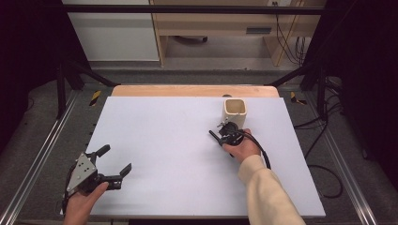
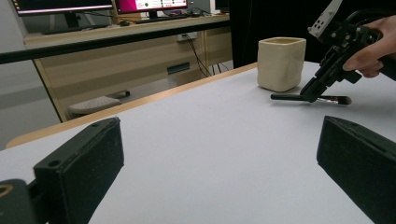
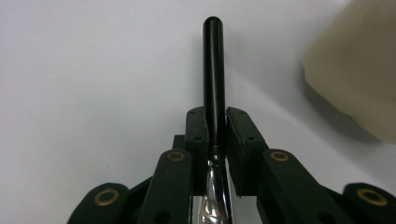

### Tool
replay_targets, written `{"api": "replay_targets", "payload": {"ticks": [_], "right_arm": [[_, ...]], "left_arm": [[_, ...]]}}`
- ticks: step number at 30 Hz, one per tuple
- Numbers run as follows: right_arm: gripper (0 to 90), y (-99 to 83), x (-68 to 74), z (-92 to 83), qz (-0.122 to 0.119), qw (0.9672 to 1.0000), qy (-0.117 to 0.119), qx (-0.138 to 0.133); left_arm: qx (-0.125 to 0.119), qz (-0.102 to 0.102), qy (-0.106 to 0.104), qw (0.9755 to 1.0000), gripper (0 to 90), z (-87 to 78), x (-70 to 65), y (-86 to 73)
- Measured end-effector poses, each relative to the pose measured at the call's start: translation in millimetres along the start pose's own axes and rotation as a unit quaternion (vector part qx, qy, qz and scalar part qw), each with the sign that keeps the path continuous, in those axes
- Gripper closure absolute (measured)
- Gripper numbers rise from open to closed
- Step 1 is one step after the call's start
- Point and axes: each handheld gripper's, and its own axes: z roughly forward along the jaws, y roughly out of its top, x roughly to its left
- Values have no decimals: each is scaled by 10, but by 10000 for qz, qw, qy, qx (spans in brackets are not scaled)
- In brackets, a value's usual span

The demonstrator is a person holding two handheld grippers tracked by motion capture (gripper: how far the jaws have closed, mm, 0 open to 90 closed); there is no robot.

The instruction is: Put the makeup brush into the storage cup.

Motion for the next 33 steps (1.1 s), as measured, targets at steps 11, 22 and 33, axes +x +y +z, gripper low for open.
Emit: {"api": "replay_targets", "payload": {"ticks": [11,22,33], "right_arm": [[792,-97,118,-227,-409,9988,274,-75],[792,-239,197,-325,-859,9957,351,-39],[792,-266,308,-447,-1338,9901,419,50]], "left_arm": [[151,218,-62,9996,2,48,-55,-4],[369,382,31,9986,13,85,-220,5],[617,678,-439,9948,15,245,-459,-13]]}}
